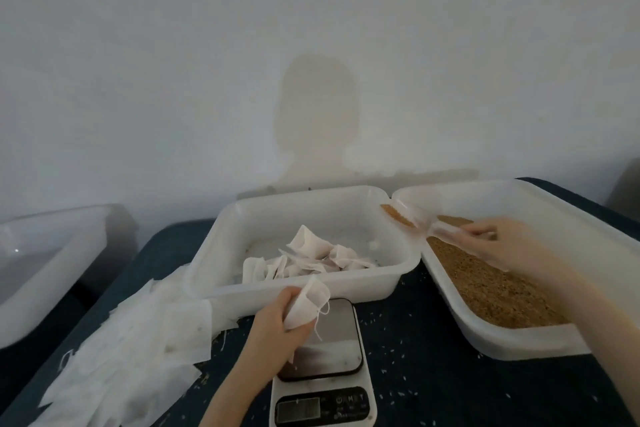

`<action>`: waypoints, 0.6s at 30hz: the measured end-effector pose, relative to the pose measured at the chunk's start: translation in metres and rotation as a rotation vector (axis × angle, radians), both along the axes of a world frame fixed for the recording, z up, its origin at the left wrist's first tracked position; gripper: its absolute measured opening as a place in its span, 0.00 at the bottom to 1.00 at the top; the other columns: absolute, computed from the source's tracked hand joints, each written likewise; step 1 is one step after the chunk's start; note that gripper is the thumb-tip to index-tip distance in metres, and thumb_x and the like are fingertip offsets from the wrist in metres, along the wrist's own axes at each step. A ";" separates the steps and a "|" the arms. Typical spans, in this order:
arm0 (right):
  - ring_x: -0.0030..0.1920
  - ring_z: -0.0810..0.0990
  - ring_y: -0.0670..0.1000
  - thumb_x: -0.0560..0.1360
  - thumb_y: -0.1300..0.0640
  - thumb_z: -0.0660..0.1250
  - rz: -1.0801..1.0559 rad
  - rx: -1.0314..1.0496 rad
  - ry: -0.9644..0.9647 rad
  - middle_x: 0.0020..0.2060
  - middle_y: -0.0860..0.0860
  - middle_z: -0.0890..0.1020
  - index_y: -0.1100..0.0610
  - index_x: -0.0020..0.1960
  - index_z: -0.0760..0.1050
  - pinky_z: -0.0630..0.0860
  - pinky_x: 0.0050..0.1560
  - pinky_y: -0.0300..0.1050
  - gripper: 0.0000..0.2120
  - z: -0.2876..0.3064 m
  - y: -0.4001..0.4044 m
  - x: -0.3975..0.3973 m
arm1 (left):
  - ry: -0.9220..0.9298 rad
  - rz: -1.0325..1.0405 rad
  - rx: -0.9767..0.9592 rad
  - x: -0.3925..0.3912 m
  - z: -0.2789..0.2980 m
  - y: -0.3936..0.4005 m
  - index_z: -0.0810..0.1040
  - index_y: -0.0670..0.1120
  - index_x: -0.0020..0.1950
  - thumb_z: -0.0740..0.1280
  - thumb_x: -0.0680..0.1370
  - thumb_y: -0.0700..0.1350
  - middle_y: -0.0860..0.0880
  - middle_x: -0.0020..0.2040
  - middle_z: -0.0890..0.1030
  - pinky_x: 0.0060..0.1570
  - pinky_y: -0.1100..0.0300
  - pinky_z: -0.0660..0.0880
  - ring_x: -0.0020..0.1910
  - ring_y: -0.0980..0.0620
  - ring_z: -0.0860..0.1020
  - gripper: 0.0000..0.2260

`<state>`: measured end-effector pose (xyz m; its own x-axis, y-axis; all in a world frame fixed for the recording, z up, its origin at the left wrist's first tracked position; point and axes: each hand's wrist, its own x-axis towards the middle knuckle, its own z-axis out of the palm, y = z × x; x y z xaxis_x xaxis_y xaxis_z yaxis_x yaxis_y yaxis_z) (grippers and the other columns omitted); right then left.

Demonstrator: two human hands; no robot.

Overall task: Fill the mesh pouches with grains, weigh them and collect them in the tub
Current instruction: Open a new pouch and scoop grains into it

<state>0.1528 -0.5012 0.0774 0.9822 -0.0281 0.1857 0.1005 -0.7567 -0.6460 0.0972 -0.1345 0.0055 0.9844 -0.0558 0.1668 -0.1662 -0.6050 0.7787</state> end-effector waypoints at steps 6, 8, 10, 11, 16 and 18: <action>0.21 0.71 0.44 0.62 0.27 0.62 0.249 0.030 0.049 0.30 0.45 0.81 0.29 0.45 0.78 0.67 0.23 0.32 0.15 0.021 0.023 -0.019 | -0.019 -0.009 -0.075 -0.009 0.007 0.014 0.73 0.60 0.54 0.70 0.74 0.46 0.57 0.47 0.80 0.38 0.75 0.71 0.46 0.68 0.76 0.13; 0.24 0.71 0.44 0.64 0.30 0.65 0.389 0.021 0.095 0.33 0.46 0.81 0.35 0.46 0.81 0.68 0.25 0.34 0.16 0.026 0.033 -0.025 | -0.024 -0.019 -0.085 -0.011 0.008 0.019 0.74 0.58 0.56 0.70 0.74 0.46 0.56 0.47 0.80 0.39 0.73 0.72 0.45 0.66 0.77 0.13; 0.26 0.71 0.45 0.64 0.32 0.65 0.499 0.018 0.144 0.37 0.50 0.81 0.38 0.47 0.82 0.68 0.27 0.37 0.17 0.029 0.041 -0.029 | -0.025 -0.018 -0.089 -0.013 0.008 0.023 0.74 0.59 0.55 0.70 0.75 0.46 0.58 0.47 0.80 0.39 0.73 0.72 0.46 0.66 0.77 0.12; 0.28 0.71 0.45 0.65 0.33 0.65 0.539 0.004 0.161 0.38 0.52 0.81 0.38 0.48 0.82 0.68 0.28 0.38 0.17 0.029 0.045 -0.030 | -0.029 -0.020 -0.086 -0.014 0.008 0.025 0.74 0.60 0.55 0.69 0.75 0.46 0.60 0.46 0.80 0.39 0.74 0.72 0.46 0.67 0.77 0.12; 0.34 0.72 0.41 0.74 0.47 0.68 0.652 -0.082 0.218 0.44 0.43 0.80 0.37 0.48 0.82 0.68 0.37 0.33 0.06 0.026 0.057 -0.036 | -0.036 -0.041 -0.084 -0.017 0.006 0.032 0.74 0.59 0.53 0.71 0.74 0.47 0.61 0.47 0.80 0.40 0.71 0.75 0.45 0.63 0.78 0.11; 0.34 0.72 0.40 0.74 0.48 0.69 0.672 -0.085 0.231 0.44 0.40 0.80 0.39 0.48 0.83 0.69 0.38 0.31 0.06 0.027 0.060 -0.036 | -0.039 -0.041 -0.067 -0.017 0.006 0.033 0.74 0.58 0.53 0.72 0.74 0.49 0.60 0.46 0.81 0.41 0.70 0.76 0.44 0.62 0.79 0.11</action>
<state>0.1164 -0.4415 0.1040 0.7965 0.6022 -0.0549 0.4302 -0.6281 -0.6484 0.0804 -0.1011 0.0110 0.9742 -0.0837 0.2098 -0.2211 -0.5434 0.8098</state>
